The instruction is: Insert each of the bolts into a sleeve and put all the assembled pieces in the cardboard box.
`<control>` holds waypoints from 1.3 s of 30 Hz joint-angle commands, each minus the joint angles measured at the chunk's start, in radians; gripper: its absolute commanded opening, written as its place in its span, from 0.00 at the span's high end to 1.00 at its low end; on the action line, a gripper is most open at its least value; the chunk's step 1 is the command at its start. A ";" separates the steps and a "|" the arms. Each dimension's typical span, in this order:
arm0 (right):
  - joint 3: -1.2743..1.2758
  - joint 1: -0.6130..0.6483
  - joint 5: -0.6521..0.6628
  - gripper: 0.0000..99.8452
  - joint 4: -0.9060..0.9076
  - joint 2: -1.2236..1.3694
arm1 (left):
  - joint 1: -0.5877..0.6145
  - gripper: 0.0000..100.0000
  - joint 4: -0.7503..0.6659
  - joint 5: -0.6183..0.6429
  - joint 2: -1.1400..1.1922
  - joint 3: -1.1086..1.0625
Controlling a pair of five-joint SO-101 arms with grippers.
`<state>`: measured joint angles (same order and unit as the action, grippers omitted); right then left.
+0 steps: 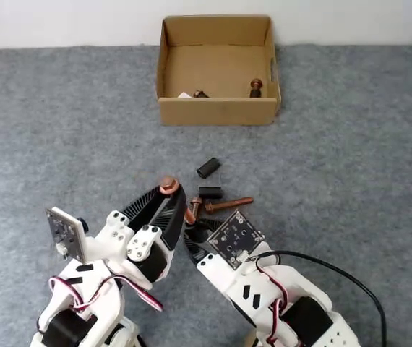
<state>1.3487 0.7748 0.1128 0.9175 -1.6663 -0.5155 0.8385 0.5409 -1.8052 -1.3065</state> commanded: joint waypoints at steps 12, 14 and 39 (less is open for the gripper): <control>-0.048 -0.013 0.011 0.99 -0.024 -0.008 | -0.074 1.00 0.049 -0.087 -0.006 -0.079; -0.048 -0.013 0.011 0.99 -0.024 -0.008 | -0.103 1.00 0.051 -0.114 -0.005 -0.105; -0.040 -0.016 0.011 0.99 -0.018 -0.008 | 0.052 0.75 0.304 -0.175 -0.005 0.124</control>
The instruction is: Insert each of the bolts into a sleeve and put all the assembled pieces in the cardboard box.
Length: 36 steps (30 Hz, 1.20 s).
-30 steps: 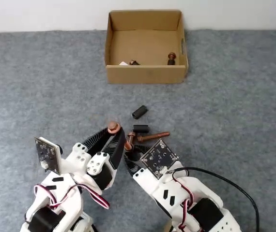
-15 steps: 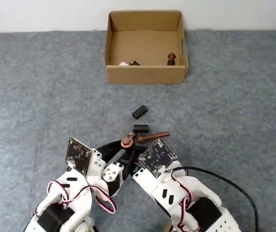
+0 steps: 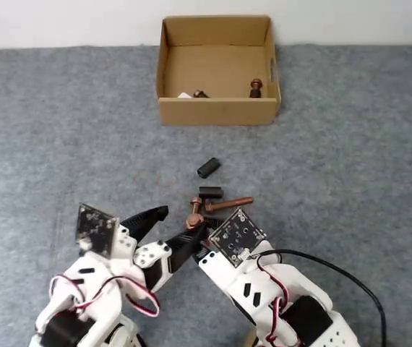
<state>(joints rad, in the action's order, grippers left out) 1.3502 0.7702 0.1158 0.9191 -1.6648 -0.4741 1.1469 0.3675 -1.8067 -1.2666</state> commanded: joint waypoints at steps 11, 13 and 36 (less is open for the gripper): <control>-0.009 -0.130 0.028 0.99 -0.016 -0.010 | 0.209 0.98 -0.046 -0.046 -0.008 0.019; -0.009 -0.199 -0.011 0.99 -0.016 -0.002 | 0.265 1.00 -0.058 -0.068 -0.008 -0.048; -0.721 -0.486 -0.137 0.99 0.182 0.880 | 0.442 0.99 -0.138 -0.144 -0.005 -0.417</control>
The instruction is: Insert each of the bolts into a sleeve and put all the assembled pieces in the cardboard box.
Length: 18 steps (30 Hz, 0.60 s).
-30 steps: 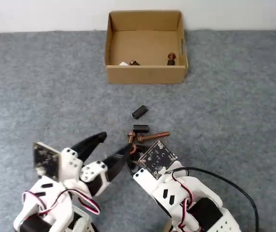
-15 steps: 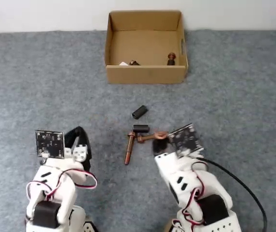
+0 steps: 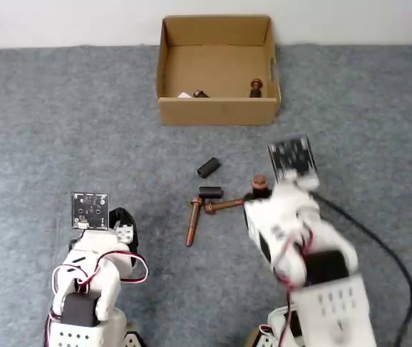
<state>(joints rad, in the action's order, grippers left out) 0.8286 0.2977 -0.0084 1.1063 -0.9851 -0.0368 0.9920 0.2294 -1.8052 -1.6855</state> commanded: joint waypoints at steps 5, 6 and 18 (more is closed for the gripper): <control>-0.512 -0.013 -0.009 0.99 -0.018 0.521 | 0.005 0.99 0.066 -0.006 -0.005 0.002; -0.574 -0.015 -0.009 0.99 -0.030 0.578 | 0.005 0.99 0.077 -0.006 -0.005 0.002; -1.192 -0.071 -0.008 0.99 -0.343 1.213 | 0.020 0.99 0.081 -0.008 -0.005 0.002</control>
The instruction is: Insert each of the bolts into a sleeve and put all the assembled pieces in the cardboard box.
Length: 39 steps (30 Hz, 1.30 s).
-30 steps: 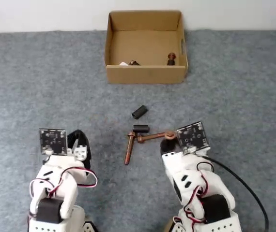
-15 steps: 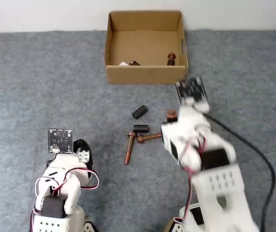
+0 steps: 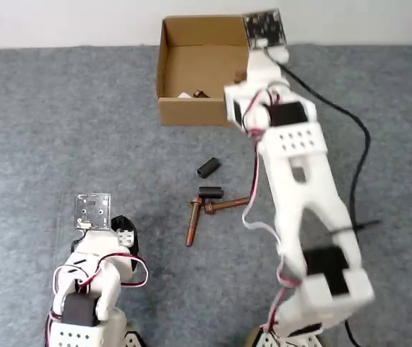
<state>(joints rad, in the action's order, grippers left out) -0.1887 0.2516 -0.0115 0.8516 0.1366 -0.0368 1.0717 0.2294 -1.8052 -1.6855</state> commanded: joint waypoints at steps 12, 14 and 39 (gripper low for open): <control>-0.591 -0.054 -0.003 0.99 -0.298 0.598 | 0.063 0.99 -0.015 -0.006 -0.005 0.002; -0.651 -0.050 -0.003 0.99 -0.298 0.671 | 0.063 0.99 -0.018 -0.006 -0.005 0.002; -1.125 -0.045 0.146 0.87 -0.019 1.082 | 0.063 0.99 -0.034 -0.006 -0.005 0.002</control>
<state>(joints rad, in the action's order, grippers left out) -1.2643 0.2133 0.1143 0.8239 1.2321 0.0199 1.0656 0.2294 -1.8052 -1.6855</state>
